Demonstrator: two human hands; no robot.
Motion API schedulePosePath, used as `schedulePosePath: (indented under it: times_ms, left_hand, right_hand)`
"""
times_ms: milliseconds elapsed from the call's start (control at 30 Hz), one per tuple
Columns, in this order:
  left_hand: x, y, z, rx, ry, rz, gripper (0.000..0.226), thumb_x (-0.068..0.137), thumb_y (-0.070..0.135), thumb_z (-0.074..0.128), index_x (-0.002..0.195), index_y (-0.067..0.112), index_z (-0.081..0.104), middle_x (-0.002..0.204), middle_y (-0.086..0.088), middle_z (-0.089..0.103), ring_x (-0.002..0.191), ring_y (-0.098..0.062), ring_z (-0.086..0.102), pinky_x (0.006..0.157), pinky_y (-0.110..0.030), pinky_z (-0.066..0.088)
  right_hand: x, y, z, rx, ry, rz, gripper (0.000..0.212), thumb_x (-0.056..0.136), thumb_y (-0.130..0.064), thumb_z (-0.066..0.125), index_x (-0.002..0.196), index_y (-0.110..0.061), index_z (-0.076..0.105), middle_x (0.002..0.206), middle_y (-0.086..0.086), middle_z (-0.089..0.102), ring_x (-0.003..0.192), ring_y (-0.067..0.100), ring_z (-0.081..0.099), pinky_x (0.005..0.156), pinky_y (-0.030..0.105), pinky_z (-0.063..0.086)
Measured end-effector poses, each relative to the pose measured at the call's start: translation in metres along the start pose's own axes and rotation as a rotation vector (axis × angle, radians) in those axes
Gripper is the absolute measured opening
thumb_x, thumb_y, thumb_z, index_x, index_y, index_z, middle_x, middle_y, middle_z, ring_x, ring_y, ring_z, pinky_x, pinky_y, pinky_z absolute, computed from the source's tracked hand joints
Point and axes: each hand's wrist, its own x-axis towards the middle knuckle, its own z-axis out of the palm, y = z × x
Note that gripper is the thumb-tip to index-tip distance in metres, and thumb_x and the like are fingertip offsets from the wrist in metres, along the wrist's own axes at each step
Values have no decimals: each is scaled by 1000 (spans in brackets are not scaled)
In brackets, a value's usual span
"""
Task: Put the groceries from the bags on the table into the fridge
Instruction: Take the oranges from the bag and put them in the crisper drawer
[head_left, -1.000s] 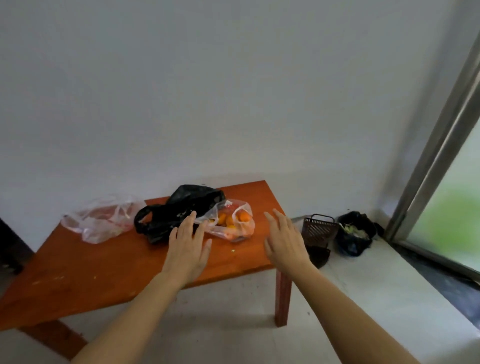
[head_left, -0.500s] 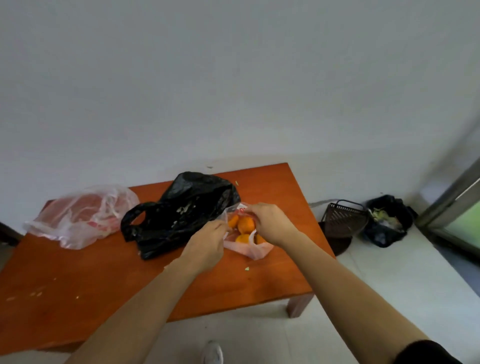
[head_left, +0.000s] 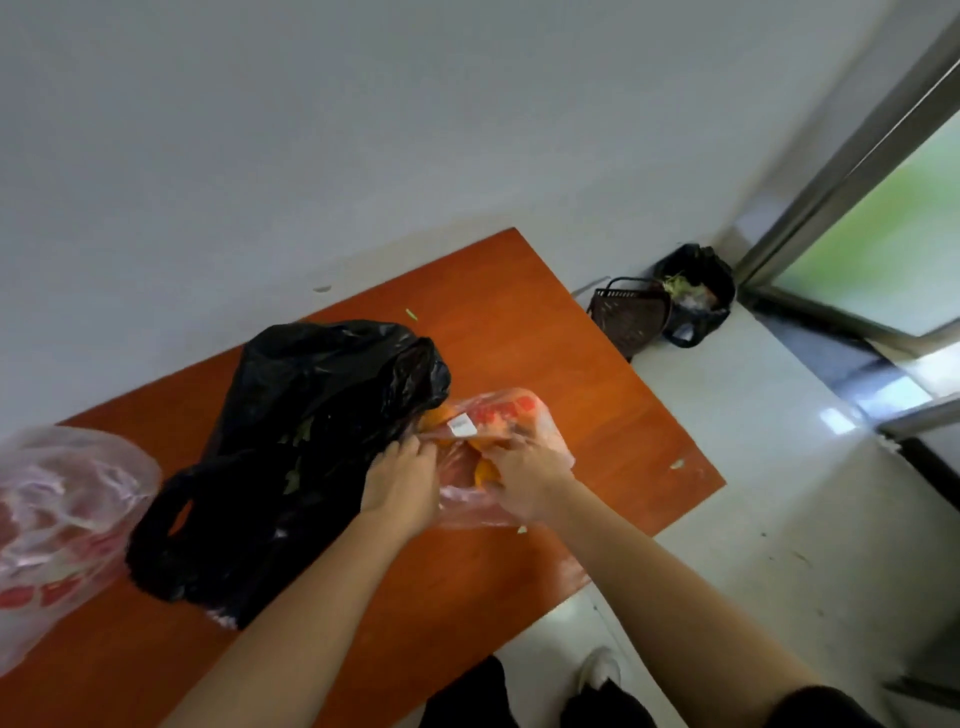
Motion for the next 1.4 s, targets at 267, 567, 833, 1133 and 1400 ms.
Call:
schedulePosePath:
  times_ms: [267, 567, 833, 1133, 1400]
  left_hand:
    - [16, -5, 17, 77, -14, 8, 59, 83, 30, 70, 132, 17, 41, 132, -12, 30, 120, -30, 38, 96, -35, 47]
    - [24, 2, 18, 56, -24, -114, 60, 91, 28, 58, 144, 25, 31, 141, -21, 25, 121, -38, 40, 94, -38, 47]
    - [14, -9, 33, 93, -60, -107, 78, 89, 17, 65, 149, 33, 17, 150, -14, 33, 130, -36, 42, 92, -40, 51]
    - [-3, -3, 32, 48, 23, -67, 80, 75, 55, 75, 141, 33, 37, 134, 2, 52, 115, -24, 59, 85, -36, 51]
    - [-27, 31, 13, -68, 283, -38, 43, 69, 47, 80, 96, 16, 69, 109, -10, 55, 99, -35, 56, 71, -42, 54]
  right_hand:
    - [12, -3, 31, -123, 67, 76, 89, 86, -46, 65, 154, -30, 11, 147, 10, 45, 129, 34, 51, 85, 52, 57]
    - [9, -4, 35, -267, 55, -20, 76, 83, -49, 71, 146, -24, 38, 155, 18, 24, 139, 41, 35, 107, 51, 42]
    - [-3, -1, 48, -154, 161, -124, 70, 87, -52, 61, 141, -14, 40, 135, 12, 50, 124, 34, 49, 108, 44, 38]
    - [-15, 23, 41, 61, 229, -209, 83, 89, -62, 56, 151, -16, 28, 154, 11, 43, 139, 33, 43, 112, 48, 37]
    - [-46, 51, -2, 175, 295, -268, 79, 92, -56, 57, 152, -15, 27, 145, 14, 50, 126, 36, 52, 102, 47, 44]
